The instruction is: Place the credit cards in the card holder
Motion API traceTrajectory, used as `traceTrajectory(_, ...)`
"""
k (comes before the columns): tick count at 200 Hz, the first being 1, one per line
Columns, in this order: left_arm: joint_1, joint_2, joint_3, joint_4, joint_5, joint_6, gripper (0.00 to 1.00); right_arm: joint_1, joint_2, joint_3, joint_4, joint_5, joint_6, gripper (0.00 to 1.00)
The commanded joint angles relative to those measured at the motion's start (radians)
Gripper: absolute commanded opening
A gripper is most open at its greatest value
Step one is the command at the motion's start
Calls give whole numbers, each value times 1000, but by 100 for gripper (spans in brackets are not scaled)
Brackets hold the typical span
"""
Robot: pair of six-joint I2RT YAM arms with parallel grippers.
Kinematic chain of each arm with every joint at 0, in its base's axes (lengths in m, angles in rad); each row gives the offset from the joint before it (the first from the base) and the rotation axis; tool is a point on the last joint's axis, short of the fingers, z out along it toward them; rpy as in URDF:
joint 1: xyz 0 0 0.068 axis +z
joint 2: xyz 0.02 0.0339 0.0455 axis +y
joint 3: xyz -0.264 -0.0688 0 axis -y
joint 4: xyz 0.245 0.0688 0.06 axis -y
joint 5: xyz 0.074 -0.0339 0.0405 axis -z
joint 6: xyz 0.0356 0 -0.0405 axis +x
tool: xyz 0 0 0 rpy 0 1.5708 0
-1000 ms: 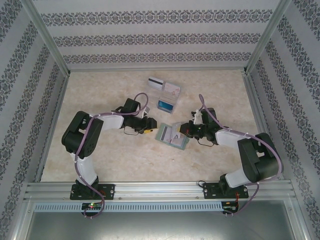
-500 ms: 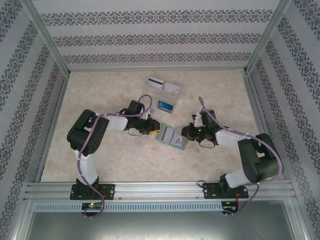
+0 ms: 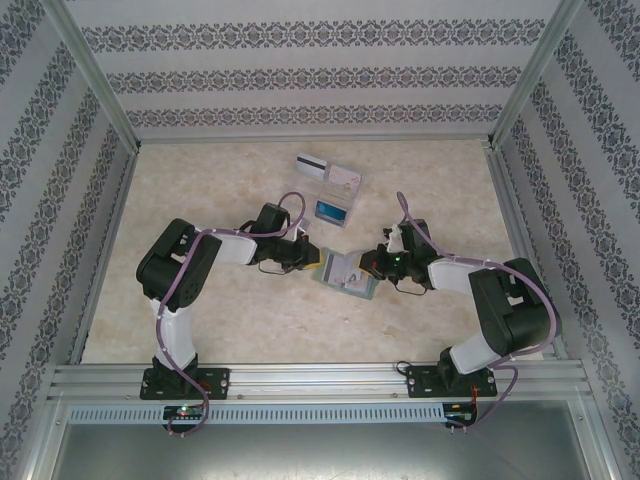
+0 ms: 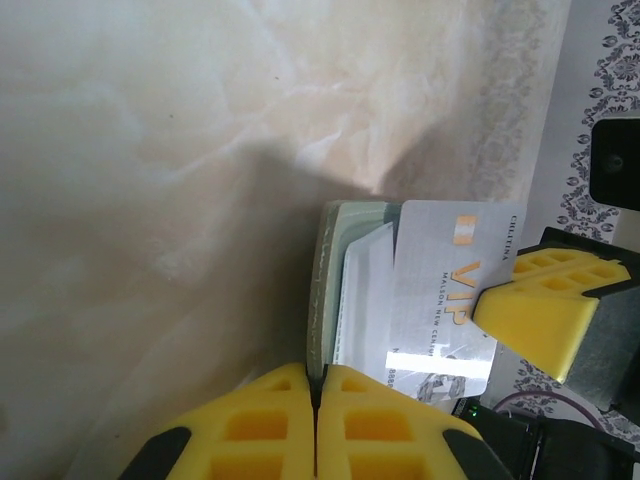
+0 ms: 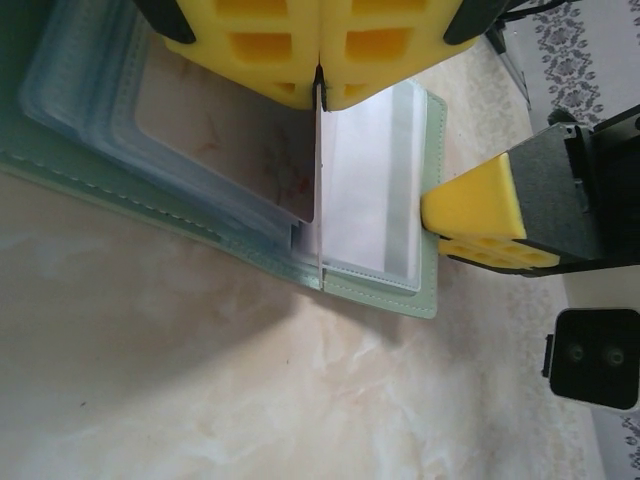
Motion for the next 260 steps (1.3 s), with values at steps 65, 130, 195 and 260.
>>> traceTrajectory(65, -14, 3, -80, 169, -36, -114, 0, 17, 50, -57, 84, -2, 73, 0)
traceTrajectory(130, -26, 3, -111, 216, -56, -148, 0, 43, 78, -63, 112, 27, 103, 0)
traceTrajectory(195, -50, -22, -120, 214, -113, -160, 0, 109, 21, -93, 65, 96, 138, 0)
traceTrajectory(260, -52, -26, -136, 218, -121, -158, 0, 123, -6, -106, 39, 97, 134, 0)
